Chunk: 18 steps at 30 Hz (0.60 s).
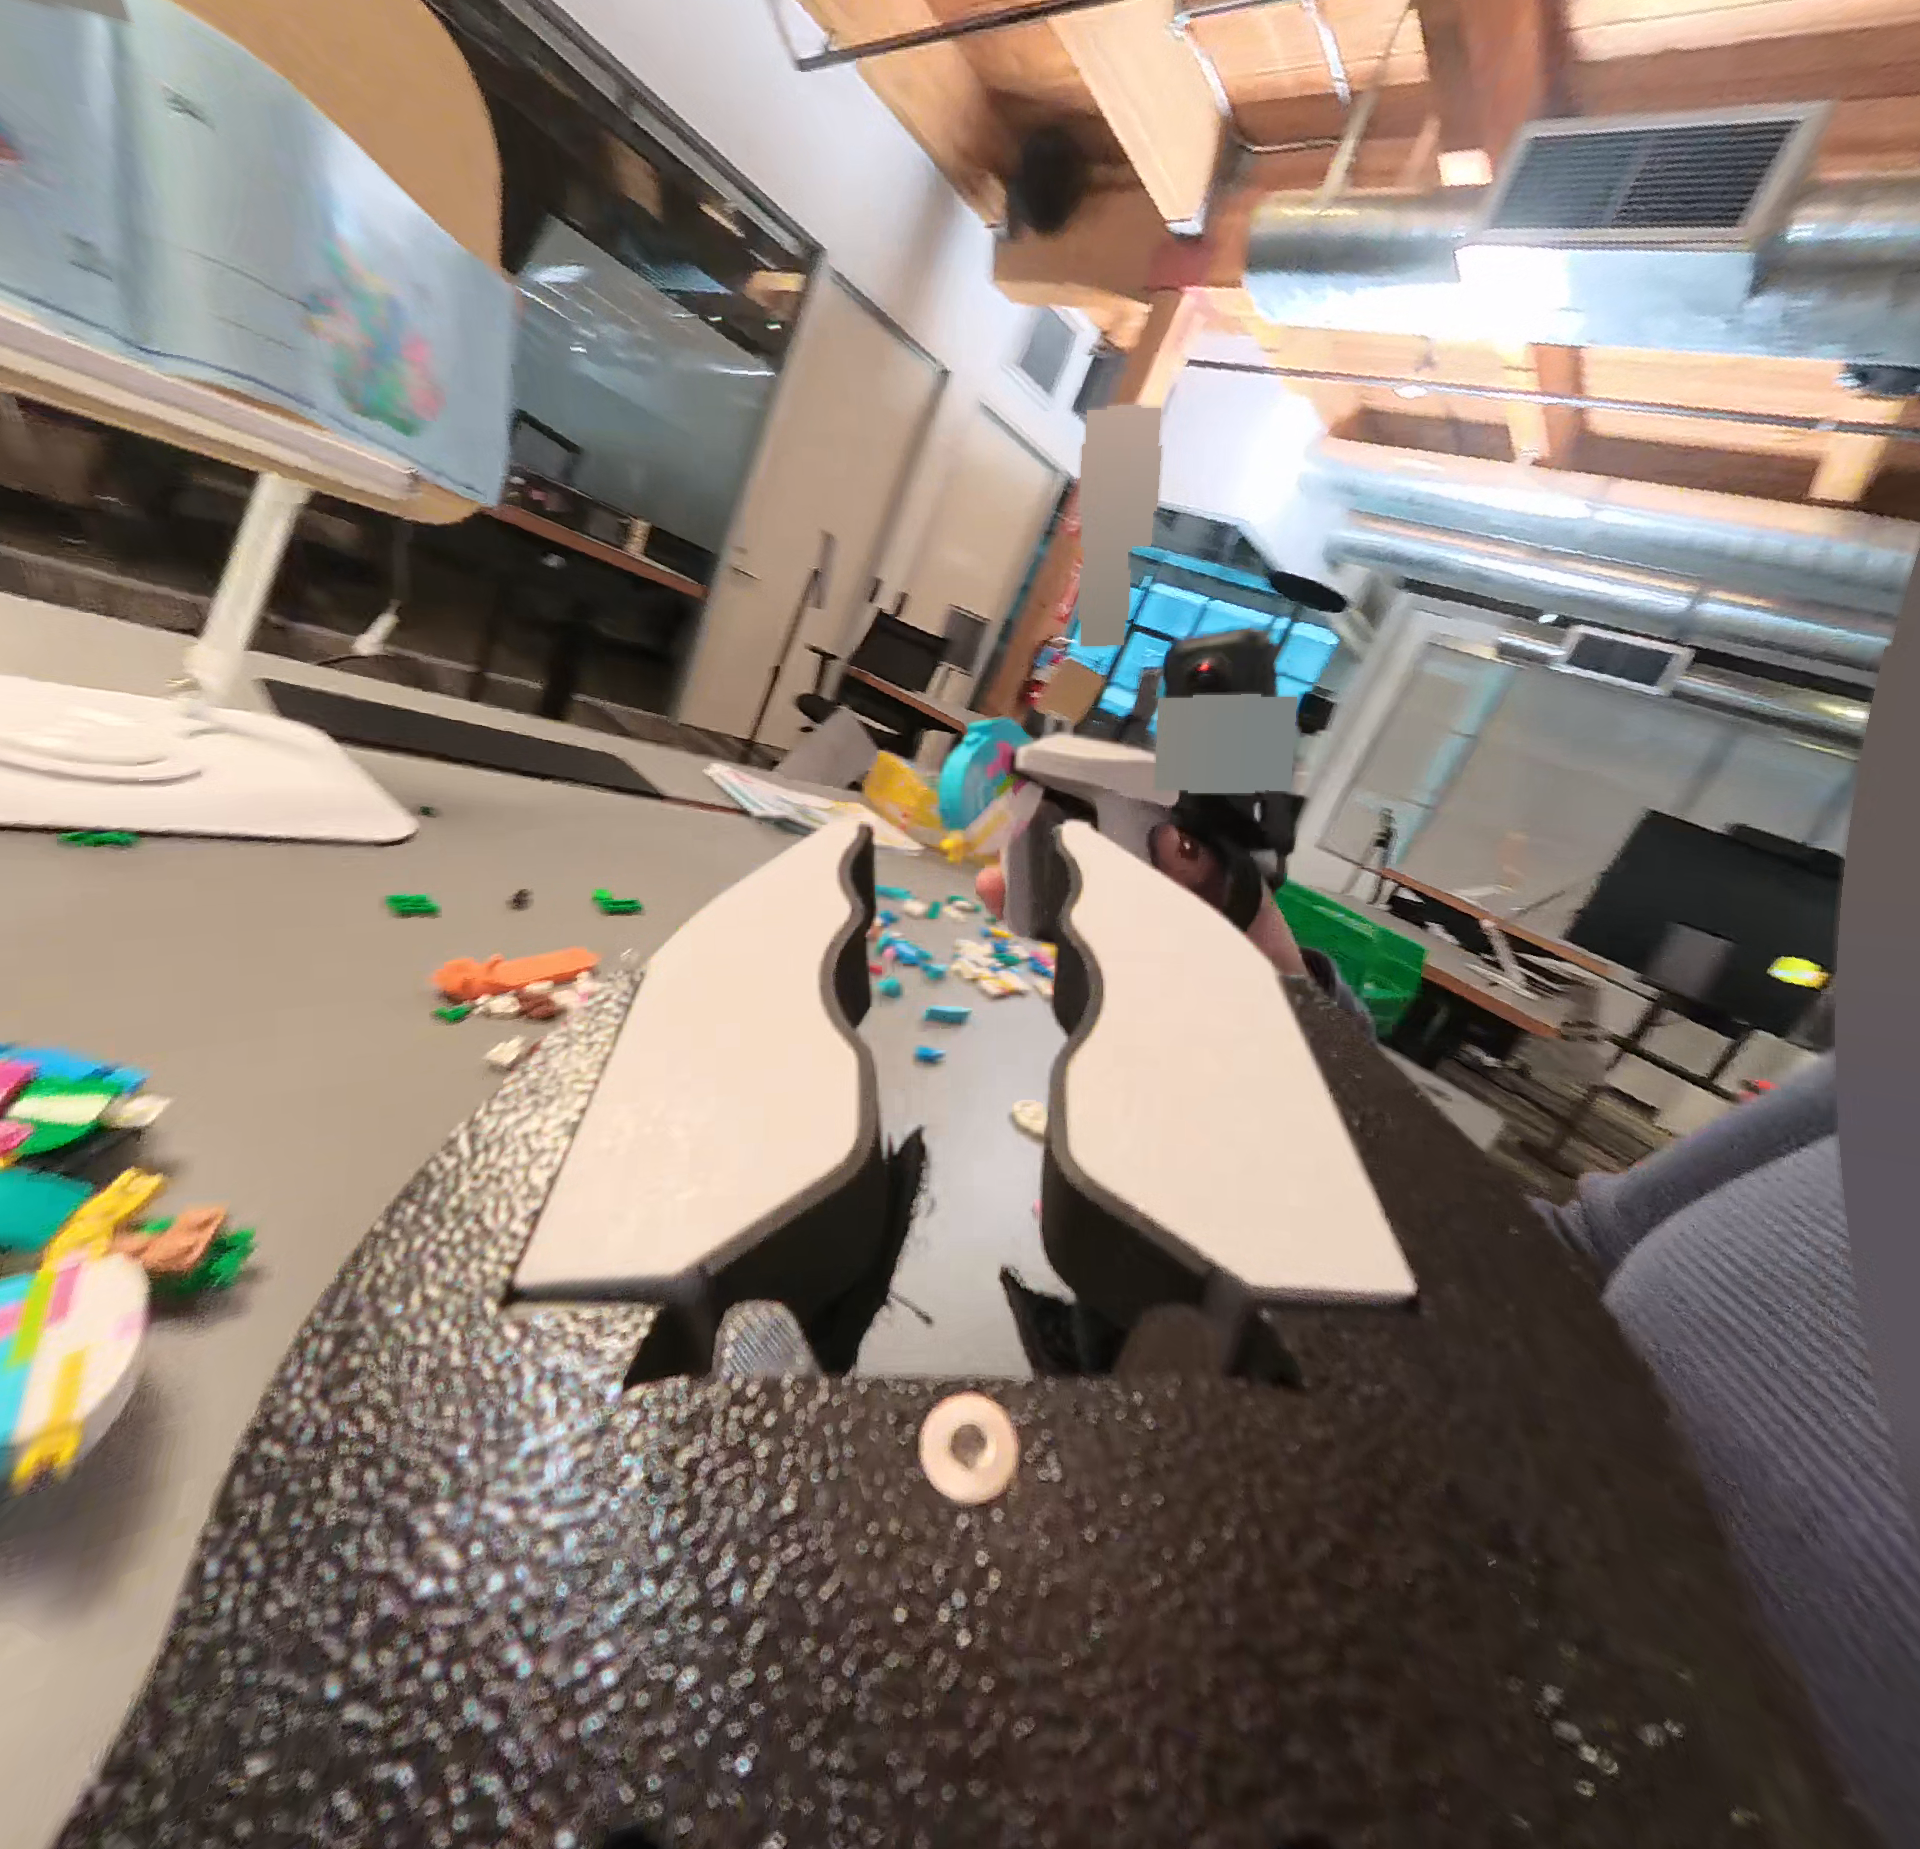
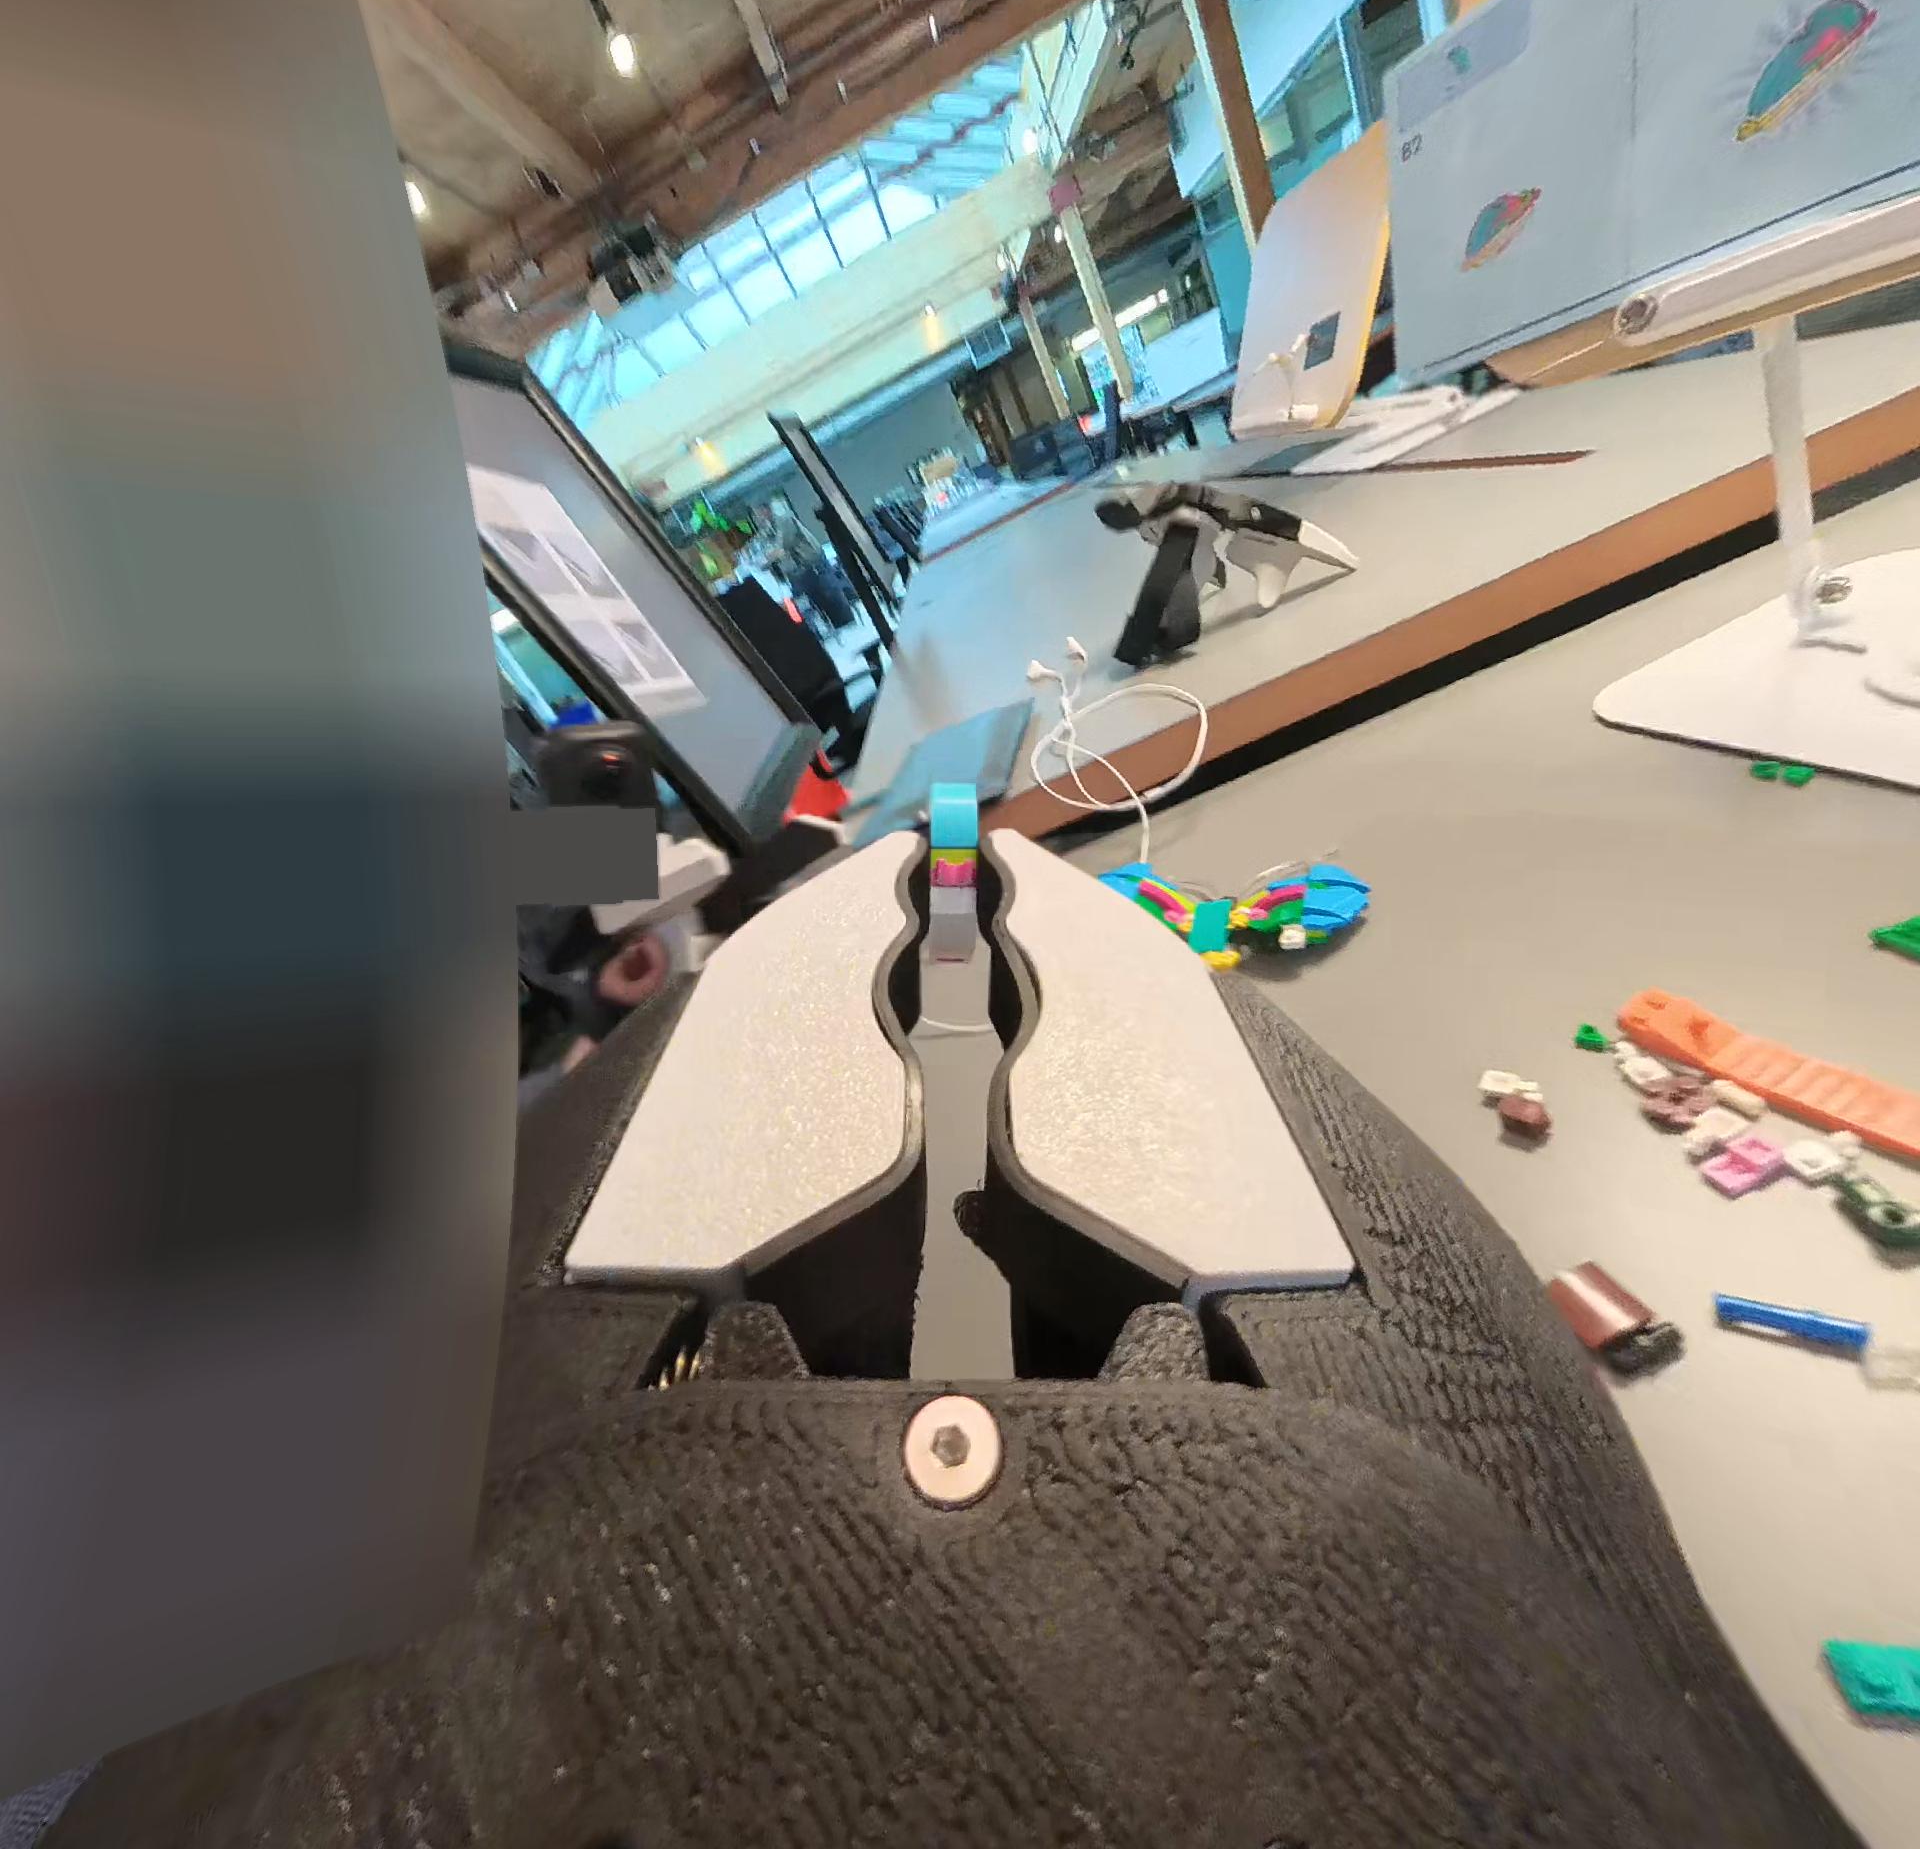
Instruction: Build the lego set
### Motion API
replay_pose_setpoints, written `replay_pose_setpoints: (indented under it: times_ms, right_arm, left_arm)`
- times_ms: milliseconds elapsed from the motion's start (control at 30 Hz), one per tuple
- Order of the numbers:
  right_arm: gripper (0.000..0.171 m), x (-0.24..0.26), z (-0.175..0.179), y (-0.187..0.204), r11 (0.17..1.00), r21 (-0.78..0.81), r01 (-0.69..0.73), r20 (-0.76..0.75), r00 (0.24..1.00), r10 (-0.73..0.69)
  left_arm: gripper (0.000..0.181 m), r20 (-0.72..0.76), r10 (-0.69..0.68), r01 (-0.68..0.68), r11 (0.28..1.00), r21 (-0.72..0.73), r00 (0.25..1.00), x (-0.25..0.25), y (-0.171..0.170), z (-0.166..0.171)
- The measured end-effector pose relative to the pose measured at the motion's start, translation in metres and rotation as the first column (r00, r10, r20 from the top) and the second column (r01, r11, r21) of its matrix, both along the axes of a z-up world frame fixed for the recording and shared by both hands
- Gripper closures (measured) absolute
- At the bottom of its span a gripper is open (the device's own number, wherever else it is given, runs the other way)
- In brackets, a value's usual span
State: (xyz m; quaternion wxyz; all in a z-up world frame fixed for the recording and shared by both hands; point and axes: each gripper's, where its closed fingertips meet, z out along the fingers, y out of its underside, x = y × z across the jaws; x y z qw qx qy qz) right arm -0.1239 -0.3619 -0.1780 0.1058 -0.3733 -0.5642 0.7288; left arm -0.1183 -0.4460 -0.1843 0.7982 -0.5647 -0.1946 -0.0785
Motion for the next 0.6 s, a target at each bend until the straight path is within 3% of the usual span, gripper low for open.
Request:
replay_pose_setpoints:
  times_ms: [200, 333, 467, 600]
  right_arm:
    - [0.164, -0.012, -0.028, -0.015, 0.962, 0.245, -0.124, 0.121, 0.988, 0.097]
    - [0.164, -0.02, -0.044, -0.027, 0.856, 0.452, -0.253, 0.198, 0.963, 0.18]
    - [0.165, -0.033, -0.075, -0.033, 0.584, 0.667, -0.463, 0.394, 0.884, 0.25]
    - [0.165, -0.035, -0.104, -0.041, 0.321, 0.686, -0.653, 0.576, 0.757, 0.31]
  left_arm:
    - [0.15, -0.005, 0.085, -0.085, 0.987, -0.133, 0.996, 0.018, -0.021, -0.032]
    - [0.151, -0.039, 0.118, -0.123, 0.973, -0.194, 0.992, 0.028, -0.031, -0.04]
    - [0.153, -0.123, 0.166, -0.193, 0.944, -0.266, 0.978, 0.036, -0.036, -0.051]
    - [0.153, -0.116, 0.154, -0.184, 0.929, -0.322, 0.981, 0.037, -0.035, -0.065]
